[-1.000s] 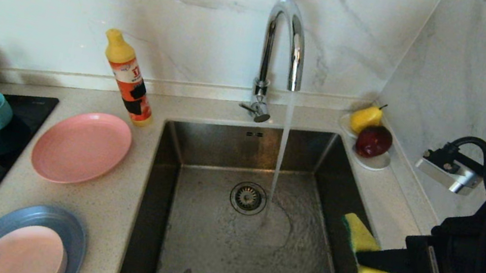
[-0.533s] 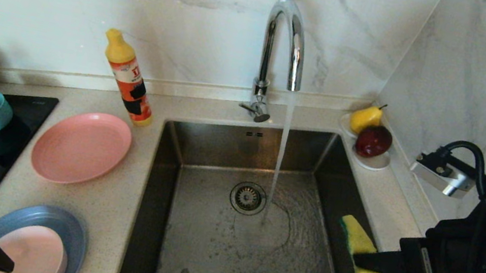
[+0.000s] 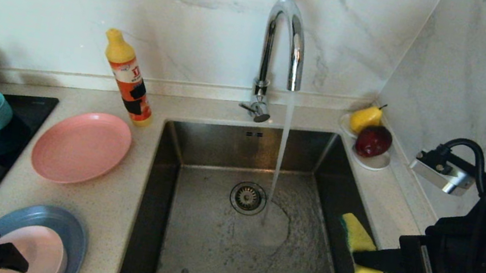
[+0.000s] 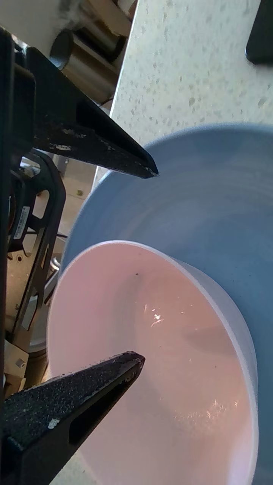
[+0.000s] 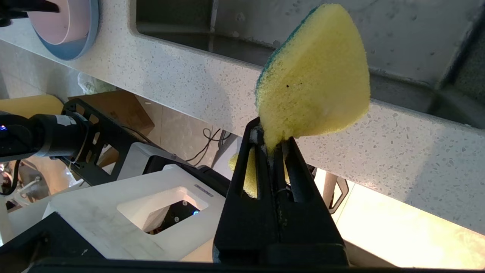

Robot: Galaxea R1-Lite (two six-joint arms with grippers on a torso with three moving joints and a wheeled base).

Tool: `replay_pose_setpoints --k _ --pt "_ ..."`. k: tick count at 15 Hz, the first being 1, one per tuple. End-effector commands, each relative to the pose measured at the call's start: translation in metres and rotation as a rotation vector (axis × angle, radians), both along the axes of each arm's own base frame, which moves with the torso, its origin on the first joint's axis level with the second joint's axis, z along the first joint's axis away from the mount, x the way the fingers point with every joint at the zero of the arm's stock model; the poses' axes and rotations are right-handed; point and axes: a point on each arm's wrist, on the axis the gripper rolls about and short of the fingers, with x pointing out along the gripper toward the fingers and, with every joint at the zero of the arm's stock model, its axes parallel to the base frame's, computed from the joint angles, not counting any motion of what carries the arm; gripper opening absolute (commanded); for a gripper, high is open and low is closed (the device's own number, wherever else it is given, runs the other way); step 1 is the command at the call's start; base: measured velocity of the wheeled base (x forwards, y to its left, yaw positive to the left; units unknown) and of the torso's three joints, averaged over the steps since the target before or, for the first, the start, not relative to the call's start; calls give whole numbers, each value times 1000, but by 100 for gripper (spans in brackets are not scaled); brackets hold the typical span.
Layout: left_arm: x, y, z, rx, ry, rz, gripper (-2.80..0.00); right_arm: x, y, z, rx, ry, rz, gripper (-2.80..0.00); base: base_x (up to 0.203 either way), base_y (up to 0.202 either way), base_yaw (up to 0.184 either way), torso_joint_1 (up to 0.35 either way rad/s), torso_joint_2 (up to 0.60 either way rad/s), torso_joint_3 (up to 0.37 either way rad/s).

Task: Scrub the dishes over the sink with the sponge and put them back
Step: Wash the bowl

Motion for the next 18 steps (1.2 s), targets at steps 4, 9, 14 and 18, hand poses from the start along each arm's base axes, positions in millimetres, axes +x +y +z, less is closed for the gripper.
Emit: replay_pose_setpoints --k 4,9,14,18 --pt "10 1 -14 -14 29 5 0 -1 -1 1 6 -1 -2 -280 0 0 0 0 0 0" --pt "23 5 -29 4 8 25 0 -1 0 -2 -6 6 0 -280 0 0 0 0 0 0" --pt "27 7 -27 33 -3 44 0 -2 -2 -3 -8 12 -2 -280 0 0 0 0 0 0" --pt "28 8 -24 51 -11 53 -280 -2 -2 -2 -3 6 -1 -280 0 0 0 0 0 0"
